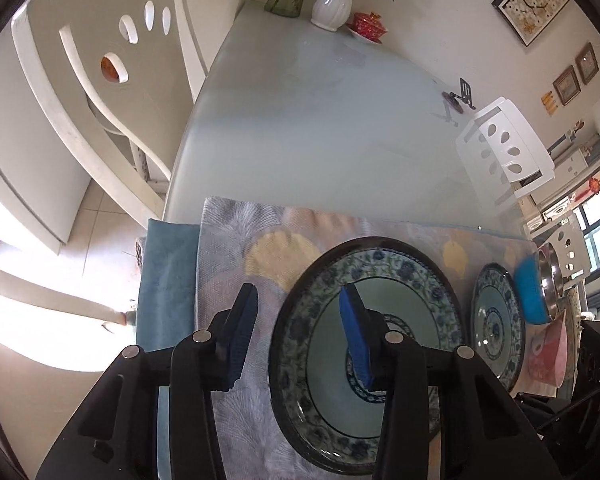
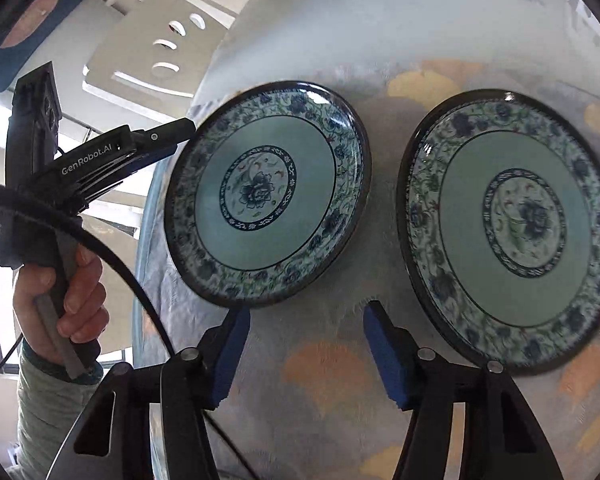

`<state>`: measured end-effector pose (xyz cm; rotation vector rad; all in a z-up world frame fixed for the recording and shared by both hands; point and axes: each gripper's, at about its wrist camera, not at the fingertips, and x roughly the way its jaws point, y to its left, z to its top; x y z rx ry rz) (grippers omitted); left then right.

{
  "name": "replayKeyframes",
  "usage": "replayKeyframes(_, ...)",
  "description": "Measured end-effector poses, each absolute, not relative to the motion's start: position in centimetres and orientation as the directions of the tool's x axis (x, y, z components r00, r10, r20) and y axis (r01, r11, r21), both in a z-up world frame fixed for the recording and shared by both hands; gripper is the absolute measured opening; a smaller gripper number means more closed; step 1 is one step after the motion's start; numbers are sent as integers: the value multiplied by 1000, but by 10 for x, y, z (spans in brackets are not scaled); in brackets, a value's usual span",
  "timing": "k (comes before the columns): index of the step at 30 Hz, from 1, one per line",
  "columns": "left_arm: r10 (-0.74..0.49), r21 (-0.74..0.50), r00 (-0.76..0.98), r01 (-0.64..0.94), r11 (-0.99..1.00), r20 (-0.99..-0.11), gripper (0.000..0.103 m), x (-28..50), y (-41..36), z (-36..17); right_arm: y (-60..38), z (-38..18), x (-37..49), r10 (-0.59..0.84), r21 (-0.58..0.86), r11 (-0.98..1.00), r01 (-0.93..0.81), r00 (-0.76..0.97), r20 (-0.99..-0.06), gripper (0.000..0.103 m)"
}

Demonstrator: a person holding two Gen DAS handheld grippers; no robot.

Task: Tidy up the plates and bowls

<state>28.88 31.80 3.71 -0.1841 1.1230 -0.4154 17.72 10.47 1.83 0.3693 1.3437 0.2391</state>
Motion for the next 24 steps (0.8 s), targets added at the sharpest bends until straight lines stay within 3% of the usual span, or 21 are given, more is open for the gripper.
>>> replayKeyframes(3, -422, -360, 357, 229, 904, -834, 39, 291, 319, 30, 105, 14, 180, 382, 400, 916, 41, 215, -899, 54)
replayKeyframes(10, -449, -385, 342, 240, 891, -826, 27, 296, 317, 17, 107, 10, 189, 362, 379, 925, 30, 233, -902, 41)
replayKeyframes(14, -460, -391, 339, 252, 885, -821, 27, 296, 313, 17, 112, 11, 198, 345, 360, 933, 17, 250, -905, 37)
replayKeyframes(24, -447, -387, 358, 229, 893, -820, 27, 285, 316, 24, 121, 21, 197, 320, 326, 945, -17, 245, -915, 36)
